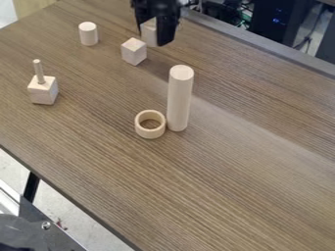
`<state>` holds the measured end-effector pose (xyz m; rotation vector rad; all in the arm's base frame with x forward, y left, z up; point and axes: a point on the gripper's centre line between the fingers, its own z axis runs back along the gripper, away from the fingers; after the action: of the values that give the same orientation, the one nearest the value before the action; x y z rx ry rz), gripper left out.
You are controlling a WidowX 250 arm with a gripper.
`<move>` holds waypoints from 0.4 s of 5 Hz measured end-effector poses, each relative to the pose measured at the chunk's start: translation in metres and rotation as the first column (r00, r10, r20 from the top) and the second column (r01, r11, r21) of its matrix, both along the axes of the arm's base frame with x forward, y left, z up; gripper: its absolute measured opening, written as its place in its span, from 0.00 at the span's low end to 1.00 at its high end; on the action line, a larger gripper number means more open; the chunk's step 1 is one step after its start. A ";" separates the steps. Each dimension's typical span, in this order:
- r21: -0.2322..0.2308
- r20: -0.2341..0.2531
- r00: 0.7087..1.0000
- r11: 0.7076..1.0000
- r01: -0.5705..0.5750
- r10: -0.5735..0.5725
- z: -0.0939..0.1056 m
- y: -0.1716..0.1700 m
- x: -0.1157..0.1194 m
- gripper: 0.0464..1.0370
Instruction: Move the cube to the middle of the table
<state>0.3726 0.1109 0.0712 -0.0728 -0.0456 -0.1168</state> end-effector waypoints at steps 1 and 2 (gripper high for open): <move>0.013 -0.014 1.000 1.000 -0.021 0.021 -0.010 0.000 -0.006 0.55; 0.004 -0.031 0.995 0.996 -0.092 0.092 -0.022 -0.002 -0.013 0.55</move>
<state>0.3595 0.1092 0.0494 -0.0702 -0.0178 -0.0240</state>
